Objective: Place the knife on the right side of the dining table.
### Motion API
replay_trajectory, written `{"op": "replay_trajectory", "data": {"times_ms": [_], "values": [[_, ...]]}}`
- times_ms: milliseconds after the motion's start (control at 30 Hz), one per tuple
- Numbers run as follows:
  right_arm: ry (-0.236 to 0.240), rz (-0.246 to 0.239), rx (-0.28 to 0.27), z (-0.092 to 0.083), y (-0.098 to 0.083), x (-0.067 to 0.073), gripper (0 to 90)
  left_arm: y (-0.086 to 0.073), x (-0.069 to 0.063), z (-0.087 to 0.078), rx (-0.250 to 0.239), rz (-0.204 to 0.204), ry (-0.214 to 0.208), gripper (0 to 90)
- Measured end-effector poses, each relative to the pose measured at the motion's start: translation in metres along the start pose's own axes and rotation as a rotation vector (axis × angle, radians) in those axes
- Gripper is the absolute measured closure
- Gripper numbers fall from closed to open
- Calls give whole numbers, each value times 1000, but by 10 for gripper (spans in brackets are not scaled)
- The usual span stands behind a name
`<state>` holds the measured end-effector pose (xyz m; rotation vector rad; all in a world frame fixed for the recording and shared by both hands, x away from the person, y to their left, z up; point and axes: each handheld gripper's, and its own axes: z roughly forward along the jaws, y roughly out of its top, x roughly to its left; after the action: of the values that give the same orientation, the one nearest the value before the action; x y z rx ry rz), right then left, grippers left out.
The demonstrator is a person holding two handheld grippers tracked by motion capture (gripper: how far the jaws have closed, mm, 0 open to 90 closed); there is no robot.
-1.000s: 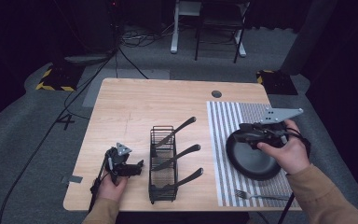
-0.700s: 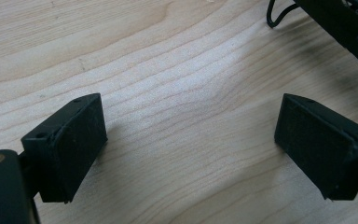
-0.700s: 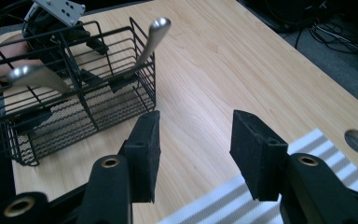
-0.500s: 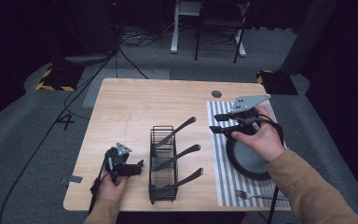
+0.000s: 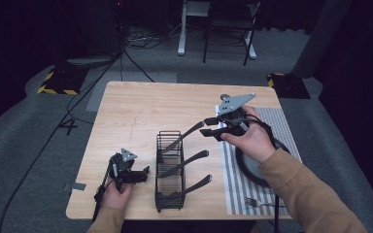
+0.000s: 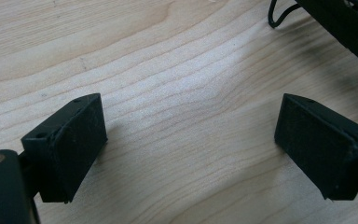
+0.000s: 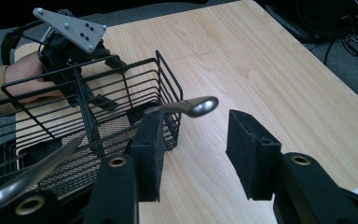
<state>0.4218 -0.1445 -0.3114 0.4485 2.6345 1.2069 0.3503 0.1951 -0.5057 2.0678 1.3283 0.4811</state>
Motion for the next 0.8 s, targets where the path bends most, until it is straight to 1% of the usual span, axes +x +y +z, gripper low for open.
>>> {"op": "replay_trajectory", "data": {"times_ms": [167, 267, 333, 433, 567, 633, 667, 733, 800], "values": [[8, -4, 17, 9, 2, -1, 615, 0, 0, 0, 0, 0, 0, 93], [18, 2, 14, 13, 3, -2, 630, 0, 0, 0, 0, 0, 0, 93], [20, 4, 14, 15, 4, -1, 665, 0, 0, 0, 0, 0, 1, 93], [20, -14, 15, 15, 6, -1, 748, 0, 0, 0, 0, 0, 0, 93], [13, -38, 23, 14, 7, 1, 760, 0, 0, 0, 0, 0, 0, 93], [14, -40, 25, 14, 8, 2, 771, 0, 0, 0, 0, 0, 0, 93], [21, -49, 26, 13, 8, 4, 789, 0, 0, 0, 0, 0, 0, 93], [23, -59, 35, 12, 9, 6, 794, 0, 0, 0, 0, 0, 0, 93], [30, -59, 43, 12, 9, 7, 802, 0, 0, 0, 0, 0, 0, 93]]}}
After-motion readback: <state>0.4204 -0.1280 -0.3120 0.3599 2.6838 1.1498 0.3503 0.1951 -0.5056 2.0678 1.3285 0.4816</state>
